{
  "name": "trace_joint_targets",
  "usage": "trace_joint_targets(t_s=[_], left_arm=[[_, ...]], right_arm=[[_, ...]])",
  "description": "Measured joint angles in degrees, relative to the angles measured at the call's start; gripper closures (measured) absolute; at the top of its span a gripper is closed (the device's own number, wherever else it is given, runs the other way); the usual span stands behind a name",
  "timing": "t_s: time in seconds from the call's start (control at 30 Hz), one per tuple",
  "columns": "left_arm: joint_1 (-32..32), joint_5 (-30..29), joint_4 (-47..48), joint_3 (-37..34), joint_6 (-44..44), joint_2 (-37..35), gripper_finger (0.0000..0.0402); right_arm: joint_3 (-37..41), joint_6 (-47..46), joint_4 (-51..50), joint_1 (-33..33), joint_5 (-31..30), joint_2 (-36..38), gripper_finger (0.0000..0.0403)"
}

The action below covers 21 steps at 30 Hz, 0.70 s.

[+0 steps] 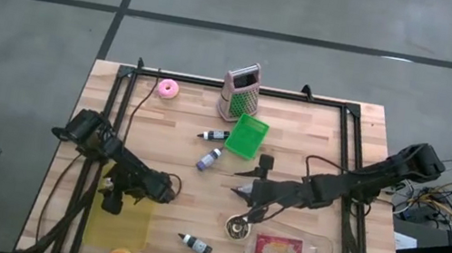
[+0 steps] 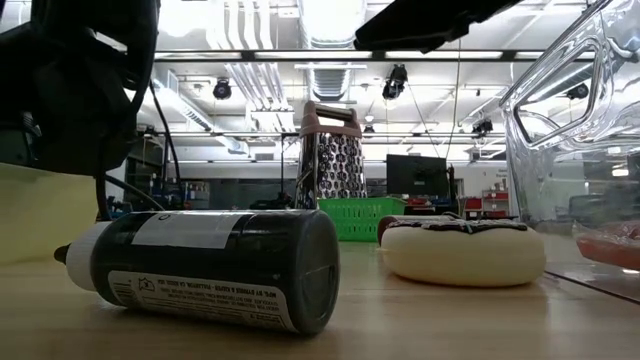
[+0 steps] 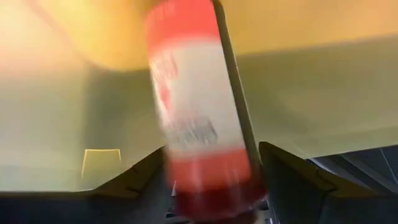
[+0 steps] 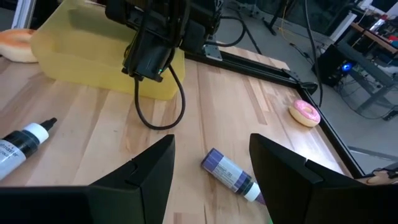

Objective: Pick & Place Food Item
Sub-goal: Put the pink ink bottle into the yellow bin, then put the red ink bottle into the yellow bin

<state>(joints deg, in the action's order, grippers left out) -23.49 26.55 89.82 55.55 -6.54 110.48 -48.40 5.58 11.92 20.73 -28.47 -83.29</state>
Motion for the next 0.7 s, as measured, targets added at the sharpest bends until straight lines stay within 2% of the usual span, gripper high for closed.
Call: trace_joint_targets(t_s=[0.7], left_arm=[[0.0,-2.6,0.1,1.5,-4.0,-3.7,0.0168]], right_arm=[[0.0,0.0,0.0,0.0,0.0,0.4,0.02]])
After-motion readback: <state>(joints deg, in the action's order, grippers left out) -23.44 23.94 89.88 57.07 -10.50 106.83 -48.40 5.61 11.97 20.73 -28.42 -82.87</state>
